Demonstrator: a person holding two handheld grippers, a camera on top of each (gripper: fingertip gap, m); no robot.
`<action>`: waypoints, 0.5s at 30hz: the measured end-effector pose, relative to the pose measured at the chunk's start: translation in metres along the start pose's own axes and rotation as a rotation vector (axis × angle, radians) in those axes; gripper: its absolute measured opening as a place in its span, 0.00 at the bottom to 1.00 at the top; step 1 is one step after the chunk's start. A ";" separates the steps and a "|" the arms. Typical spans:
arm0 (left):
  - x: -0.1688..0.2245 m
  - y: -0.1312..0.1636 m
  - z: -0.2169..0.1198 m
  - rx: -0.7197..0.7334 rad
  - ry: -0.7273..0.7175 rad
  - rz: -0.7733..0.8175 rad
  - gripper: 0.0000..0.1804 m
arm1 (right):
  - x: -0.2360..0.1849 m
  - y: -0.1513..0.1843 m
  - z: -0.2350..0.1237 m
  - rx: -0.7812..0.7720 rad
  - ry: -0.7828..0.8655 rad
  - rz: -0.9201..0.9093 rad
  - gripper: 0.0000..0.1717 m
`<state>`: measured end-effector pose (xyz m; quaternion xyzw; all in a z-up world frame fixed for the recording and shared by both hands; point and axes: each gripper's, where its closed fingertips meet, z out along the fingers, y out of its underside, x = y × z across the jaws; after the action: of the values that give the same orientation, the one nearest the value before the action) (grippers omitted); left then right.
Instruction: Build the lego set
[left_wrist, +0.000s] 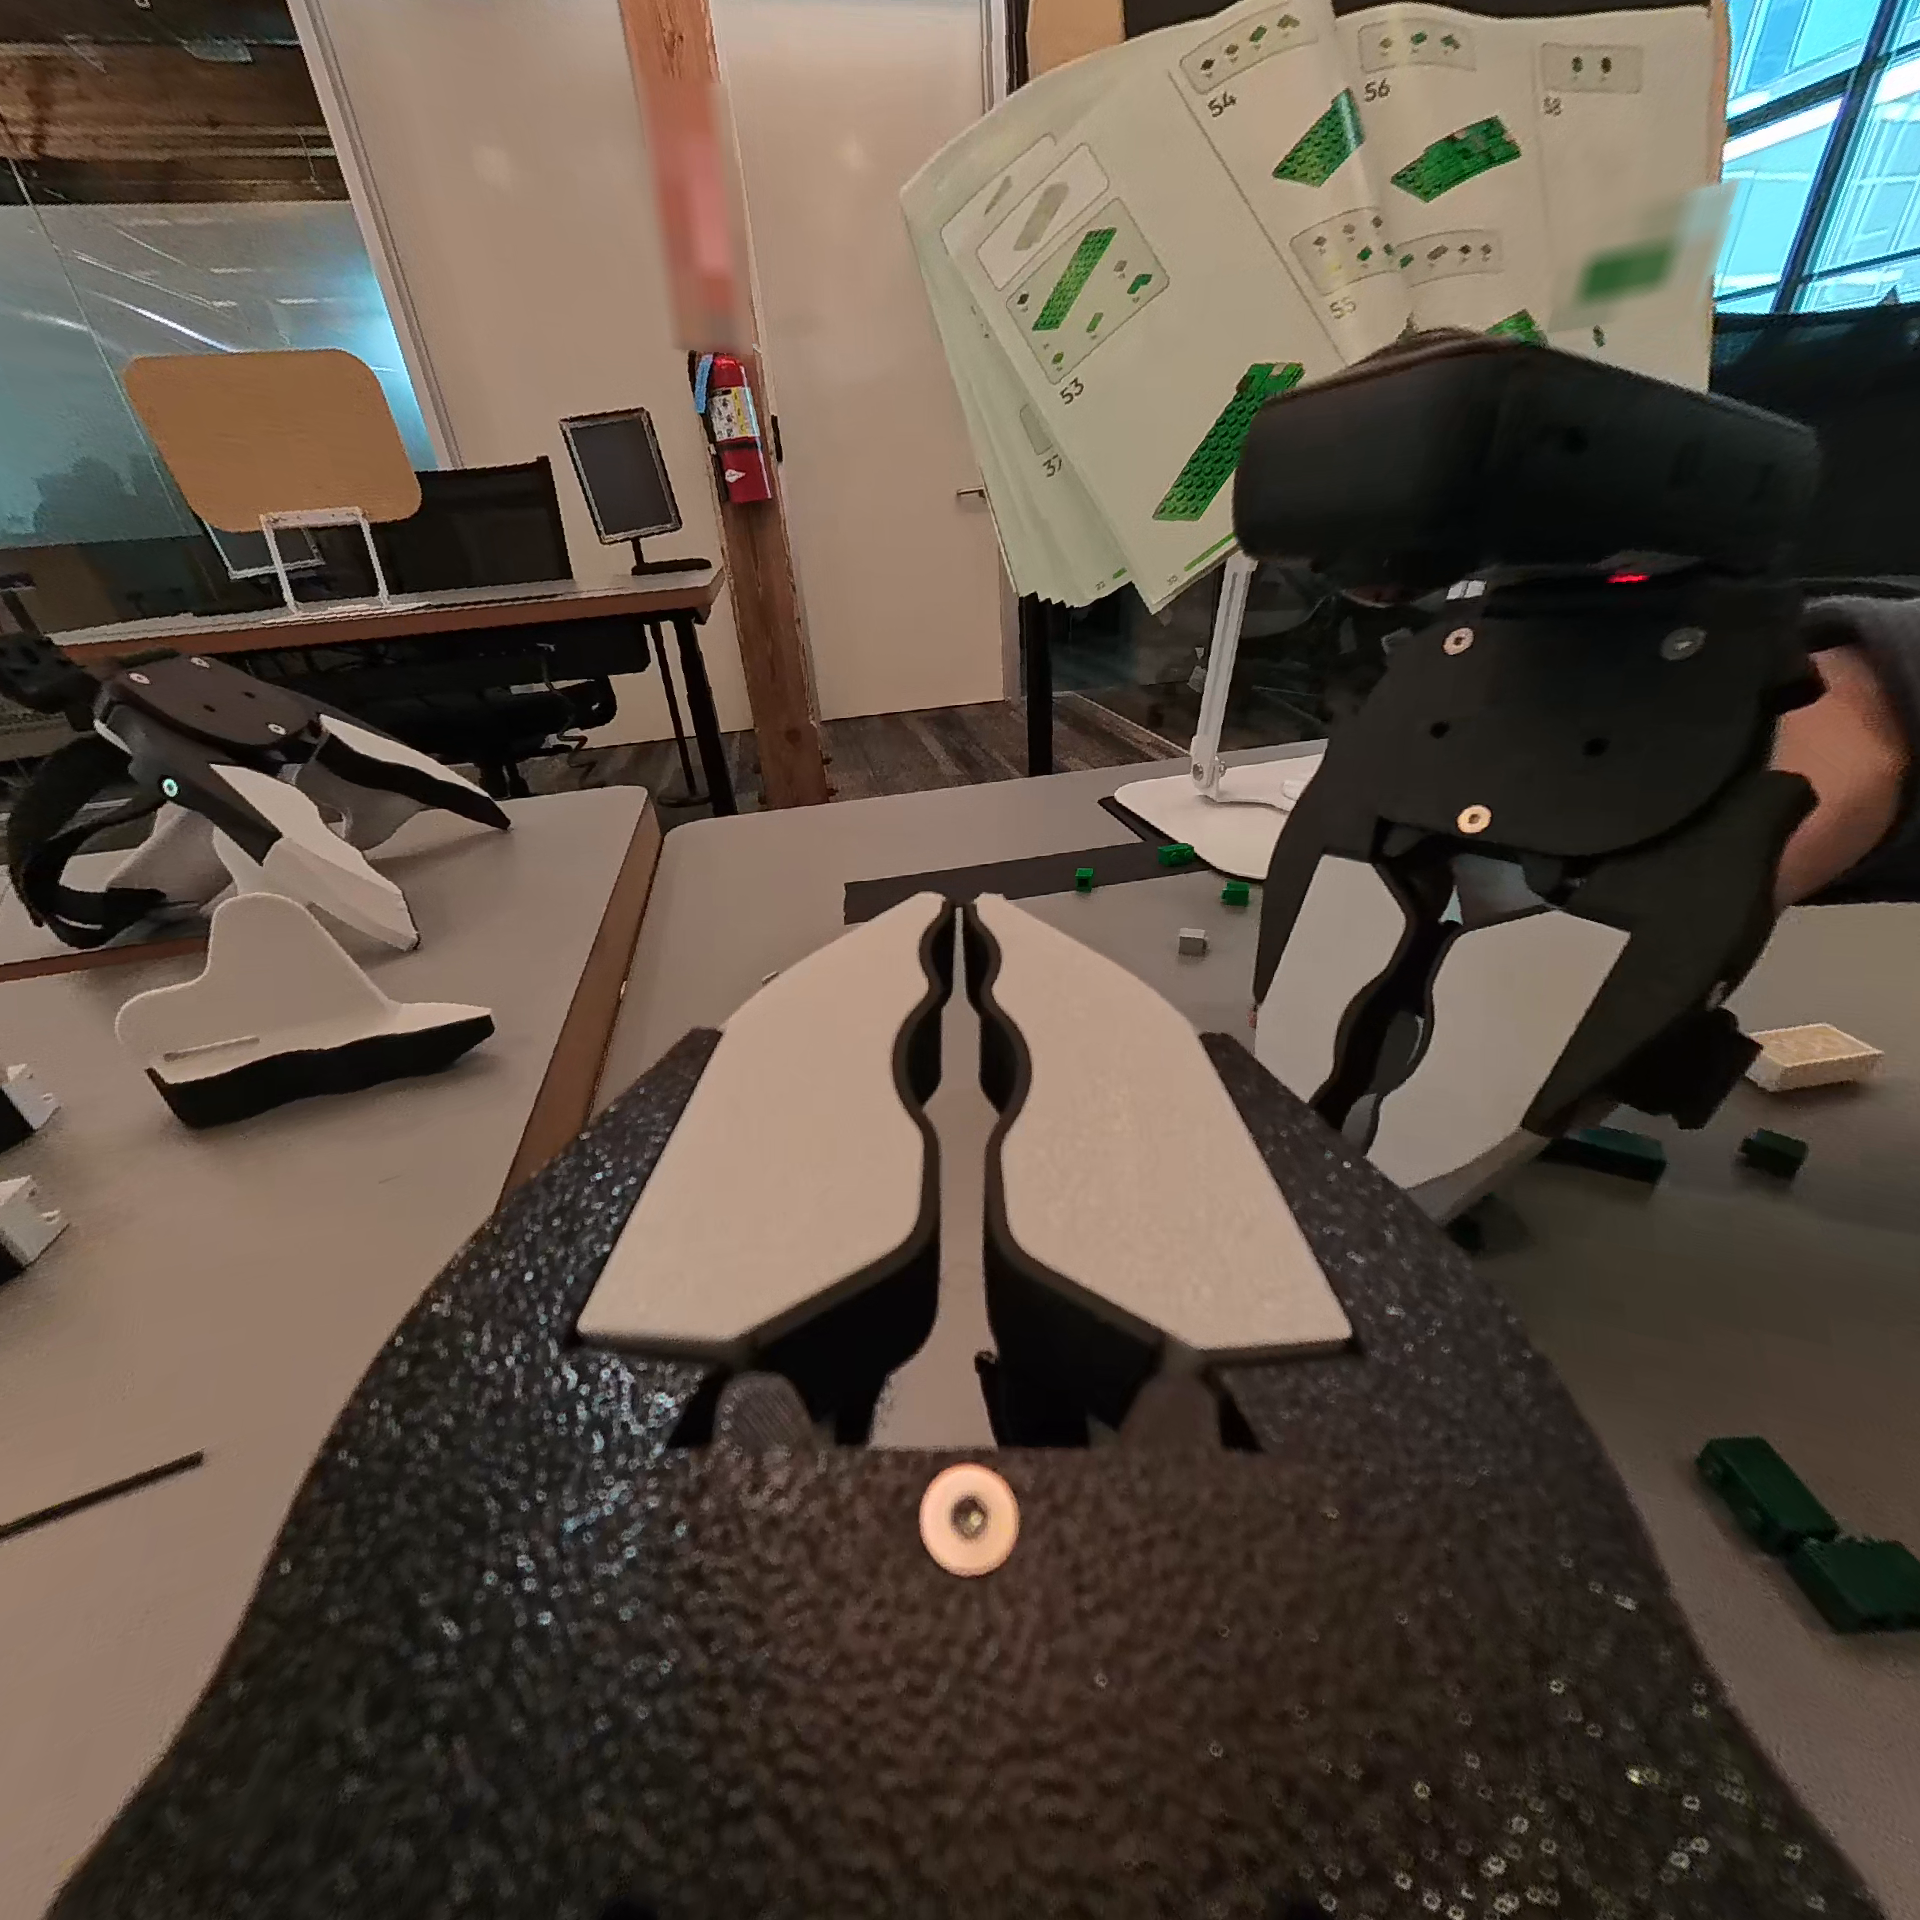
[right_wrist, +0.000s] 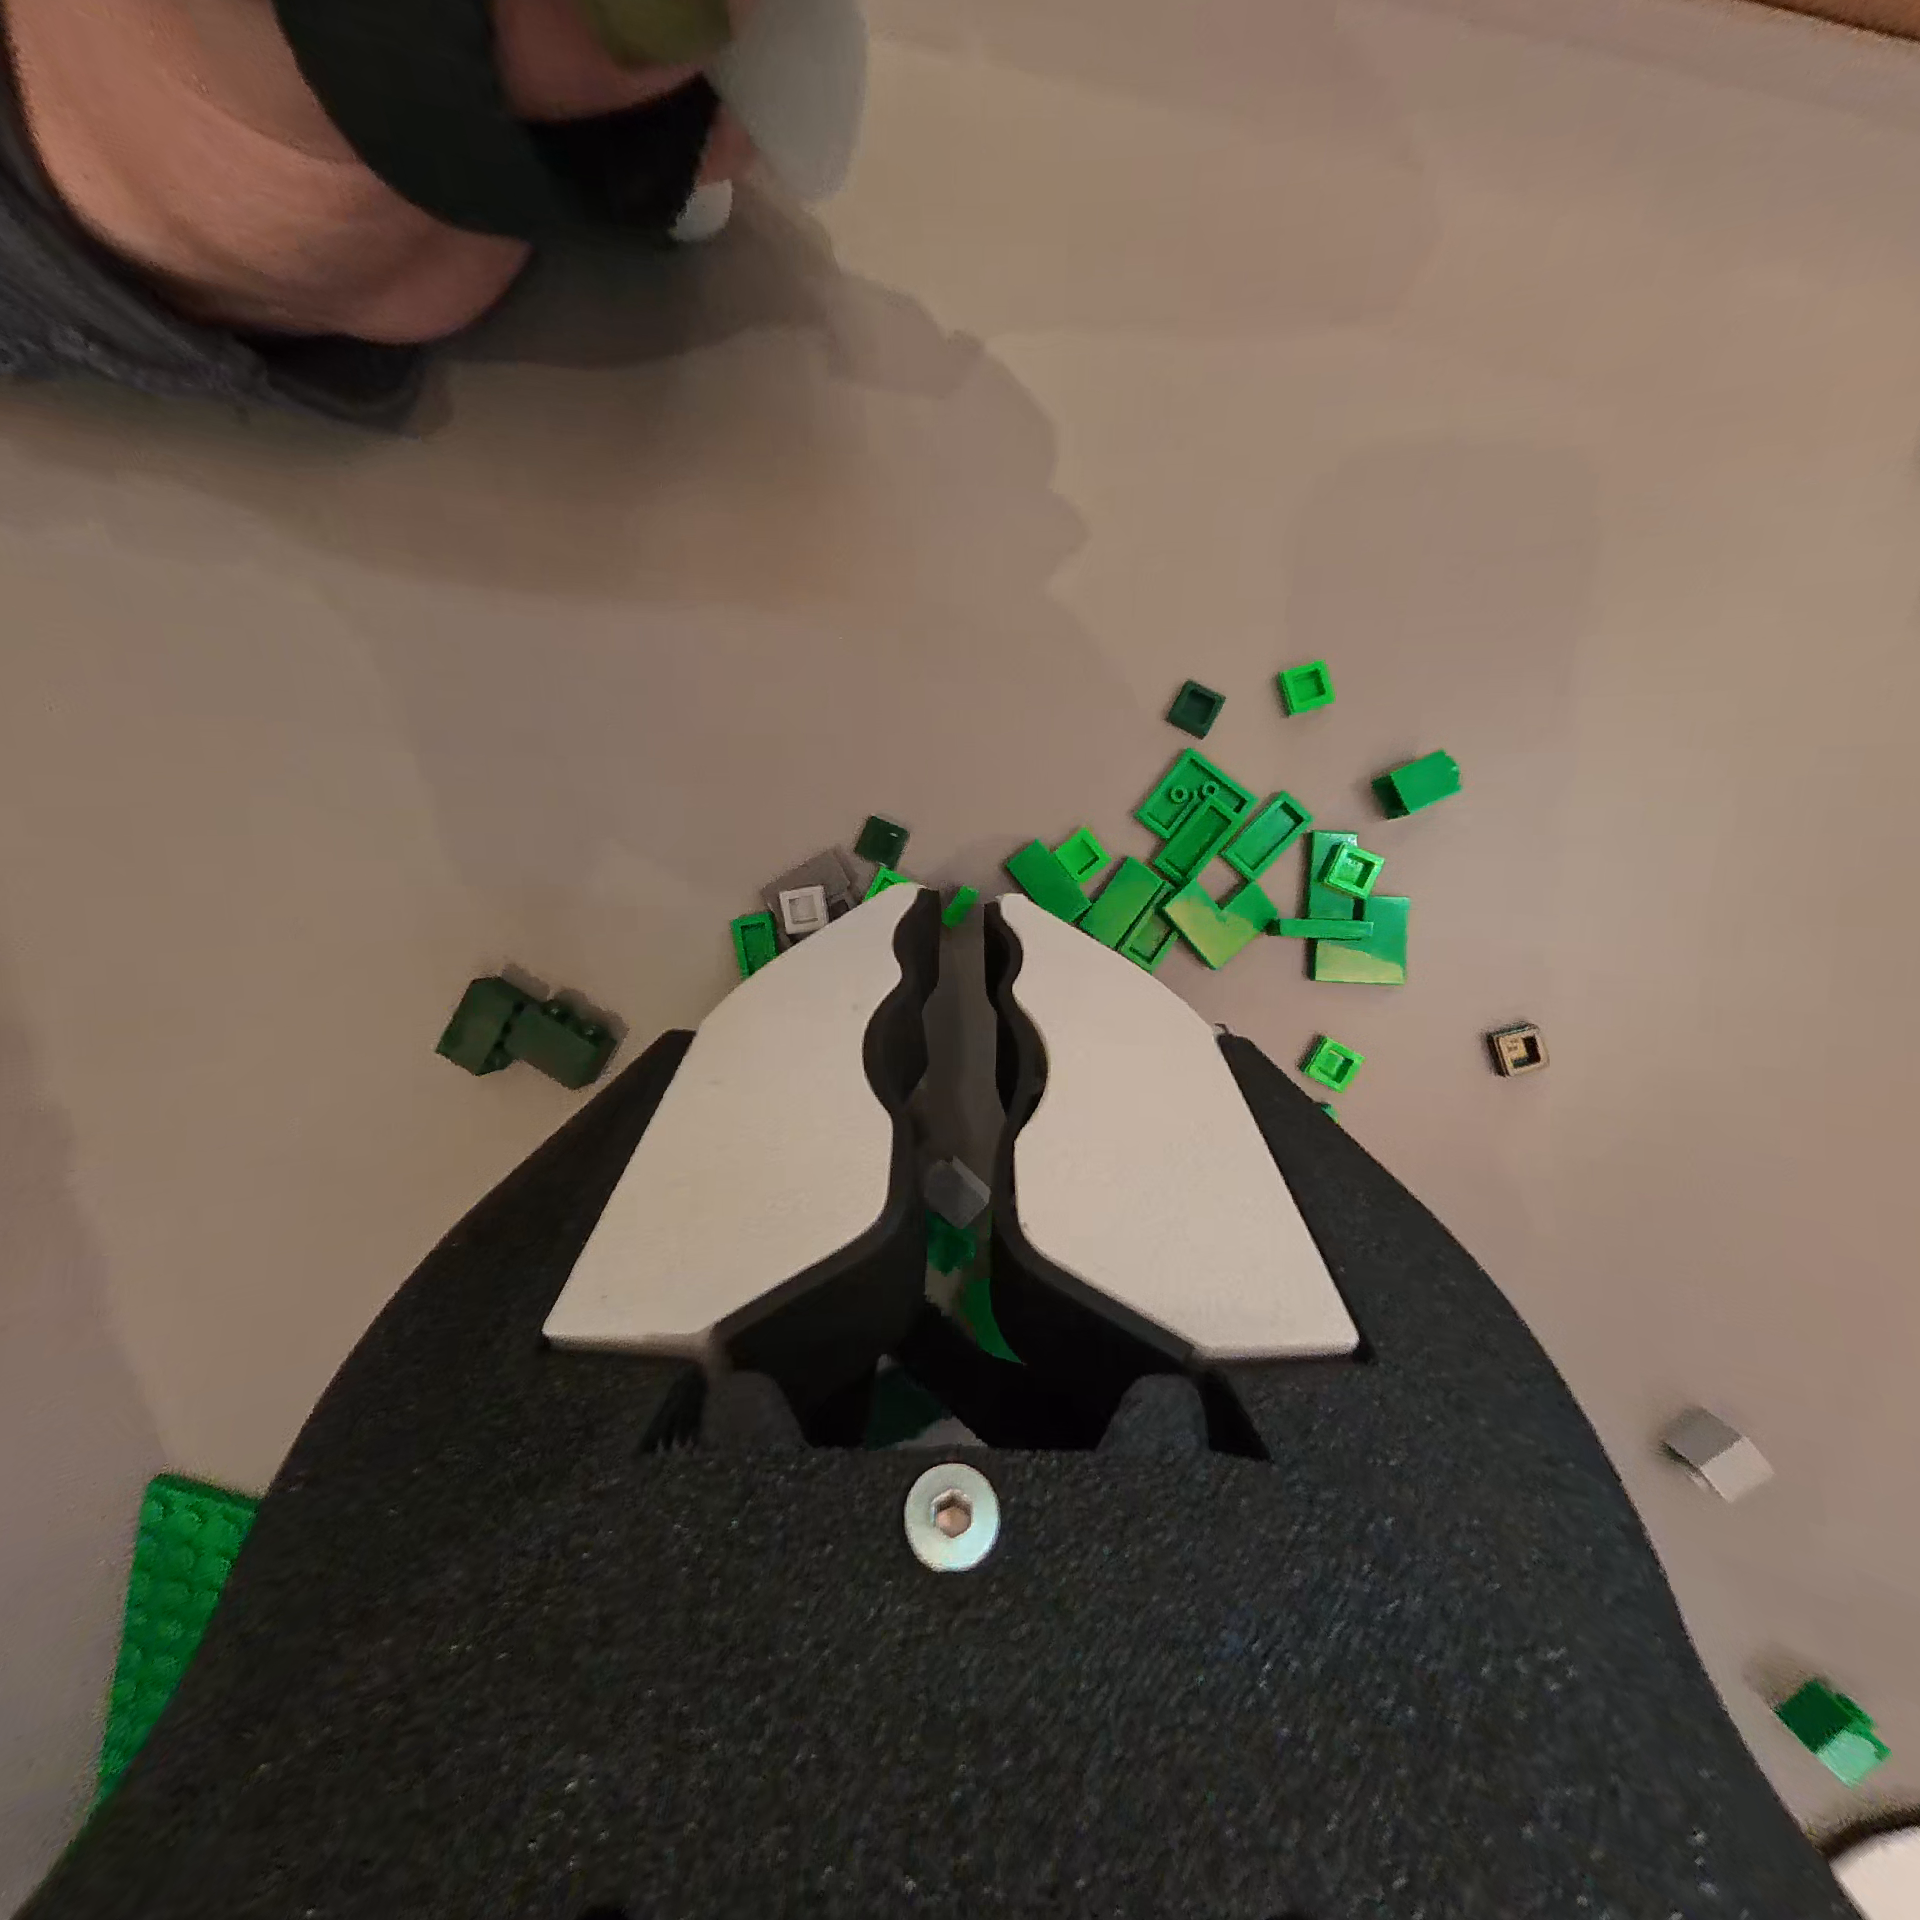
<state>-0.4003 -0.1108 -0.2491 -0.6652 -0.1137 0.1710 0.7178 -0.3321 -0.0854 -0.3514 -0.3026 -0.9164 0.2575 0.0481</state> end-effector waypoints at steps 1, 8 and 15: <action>0.000 0.000 0.000 0.000 0.000 0.000 0.01 | 0.001 0.001 0.001 -0.011 0.014 -0.007 0.05; 0.002 -0.001 -0.001 0.001 0.008 0.016 0.01 | -0.007 0.000 -0.023 0.047 0.203 -0.157 0.02; 0.035 -0.002 0.004 0.000 0.098 0.076 0.01 | -0.096 0.104 -0.108 -0.086 0.608 -0.336 0.02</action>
<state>-0.3692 -0.0933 -0.2486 -0.6769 -0.0530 0.1653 0.7154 -0.1723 -0.0220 -0.3043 -0.2119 -0.9073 0.1055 0.3476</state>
